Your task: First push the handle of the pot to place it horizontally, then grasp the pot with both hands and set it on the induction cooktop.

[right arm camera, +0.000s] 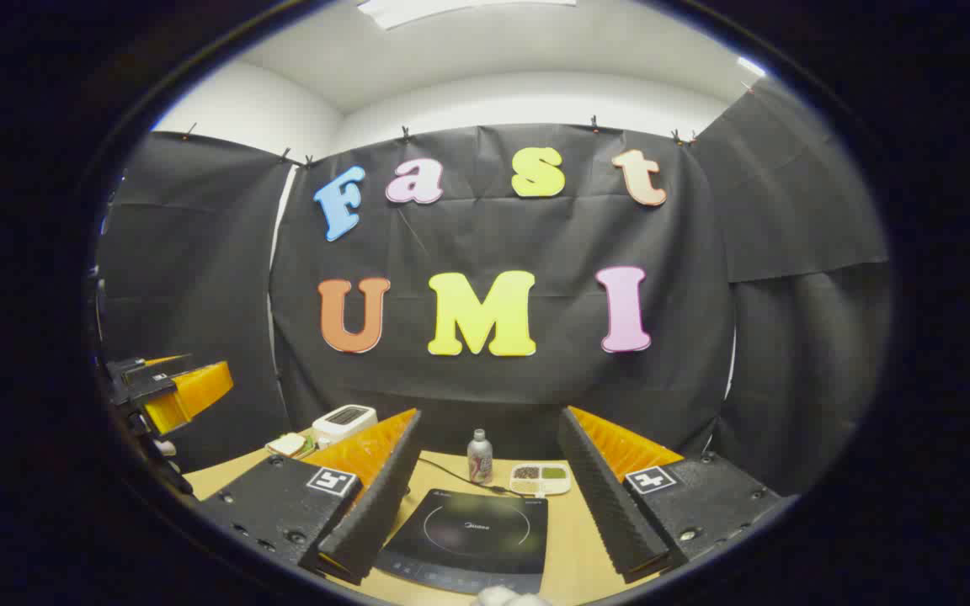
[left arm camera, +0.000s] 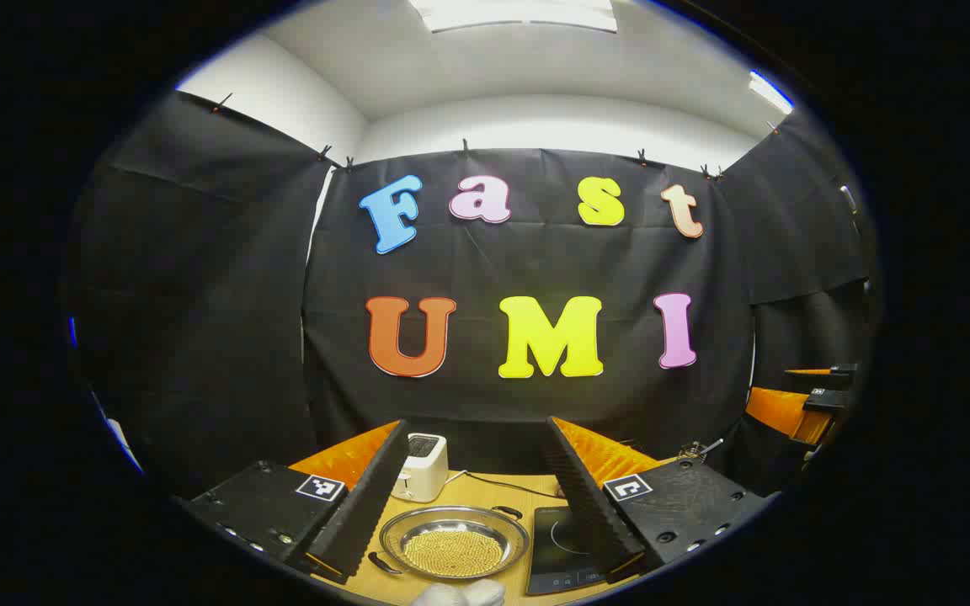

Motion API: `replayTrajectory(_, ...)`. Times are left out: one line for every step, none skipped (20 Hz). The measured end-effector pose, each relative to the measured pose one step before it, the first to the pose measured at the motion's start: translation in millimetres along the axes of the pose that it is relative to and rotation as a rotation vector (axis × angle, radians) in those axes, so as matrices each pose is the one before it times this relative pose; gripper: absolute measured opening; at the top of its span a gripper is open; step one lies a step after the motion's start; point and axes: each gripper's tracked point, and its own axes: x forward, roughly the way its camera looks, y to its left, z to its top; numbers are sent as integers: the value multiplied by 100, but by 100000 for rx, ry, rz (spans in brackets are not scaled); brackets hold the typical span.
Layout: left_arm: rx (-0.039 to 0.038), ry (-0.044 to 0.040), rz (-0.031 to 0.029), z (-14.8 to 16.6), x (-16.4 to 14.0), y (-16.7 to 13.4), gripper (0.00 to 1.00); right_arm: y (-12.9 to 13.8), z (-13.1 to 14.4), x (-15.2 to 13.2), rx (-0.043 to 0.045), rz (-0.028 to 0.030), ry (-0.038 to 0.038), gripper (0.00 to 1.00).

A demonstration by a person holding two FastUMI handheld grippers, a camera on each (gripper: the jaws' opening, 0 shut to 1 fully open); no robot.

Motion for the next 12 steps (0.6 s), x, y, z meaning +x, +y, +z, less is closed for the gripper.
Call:
replayTrajectory(232, 348, -229, -81, 156, 2, 86, 26, -46, -9, -50, -10, 187, 96)
replayTrajectory(109, 263, -181, -122, 105, 4, 95, -6, 49, 54, 18, 17, 156, 96)
replayTrajectory(10, 428, -468, -133, 34, -151, 95, 65, 42, 108, 146, 171, -71, 96)
replayTrajectory(70, 369, -531, -52, 108, -9, 96, -26, 156, 64, 33, -70, -187, 96)
replayTrajectory(77, 476, 51, -194, 161, 151, 96, -126, 37, 19, -211, -324, 16, 96)
replayTrajectory(-35, 507, -249, -233, 193, -91, 96, -49, 31, 96, -58, 50, 96, 96)
replayTrajectory(-191, 635, -582, -192, 172, -200, 96, 160, 11, -17, 1, 180, -116, 96)
replayTrajectory(-193, 174, -279, -7, 84, -68, 96, -89, 64, -6, -186, -351, -88, 96)
replayTrajectory(104, 143, -346, -29, 135, -39, 96, -126, -23, 58, -115, -411, 36, 96)
replayTrajectory(256, 157, -367, 31, 51, -19, 96, -47, 1, -66, 298, -91, 106, 96)
replayTrajectory(165, 620, -187, -204, -2, 85, 96, 48, -145, -137, 350, -190, 312, 96)
replayTrajectory(18, 778, -1327, -218, -27, -244, 86, -42, -77, -39, 226, -340, 264, 96)
